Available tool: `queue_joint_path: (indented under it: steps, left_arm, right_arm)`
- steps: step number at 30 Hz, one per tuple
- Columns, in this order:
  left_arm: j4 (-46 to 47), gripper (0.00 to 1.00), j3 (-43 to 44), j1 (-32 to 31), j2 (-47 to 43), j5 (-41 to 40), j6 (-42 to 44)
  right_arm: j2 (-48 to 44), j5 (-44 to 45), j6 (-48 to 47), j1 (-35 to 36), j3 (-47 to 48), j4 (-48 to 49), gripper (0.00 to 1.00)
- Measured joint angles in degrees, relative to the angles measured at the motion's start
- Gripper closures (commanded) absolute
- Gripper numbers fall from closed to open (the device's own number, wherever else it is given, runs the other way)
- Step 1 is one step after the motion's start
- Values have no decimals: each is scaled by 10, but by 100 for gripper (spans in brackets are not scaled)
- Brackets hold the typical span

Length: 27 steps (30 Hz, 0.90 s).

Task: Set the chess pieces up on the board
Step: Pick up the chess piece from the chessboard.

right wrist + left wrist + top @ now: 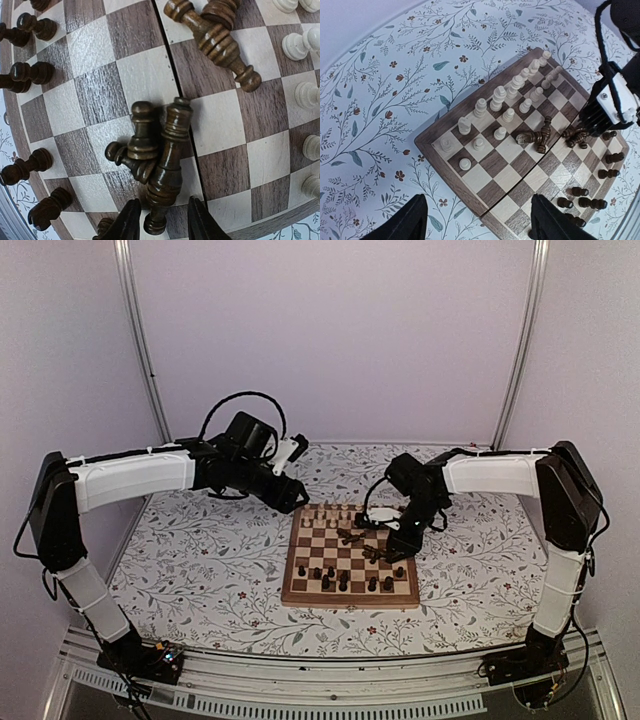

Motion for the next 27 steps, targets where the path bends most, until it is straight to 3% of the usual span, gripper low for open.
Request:
queue_joint_path:
  steps: [12,27]
  left_arm:
    - [-3,27,1,-1,10,3,0]
    - [78,27,1,-3,17,86,-86]
  right_arm:
    - [-1,-4,2,0,-10,25,87]
    - [-70,-57,-7,-6,-69,66,92]
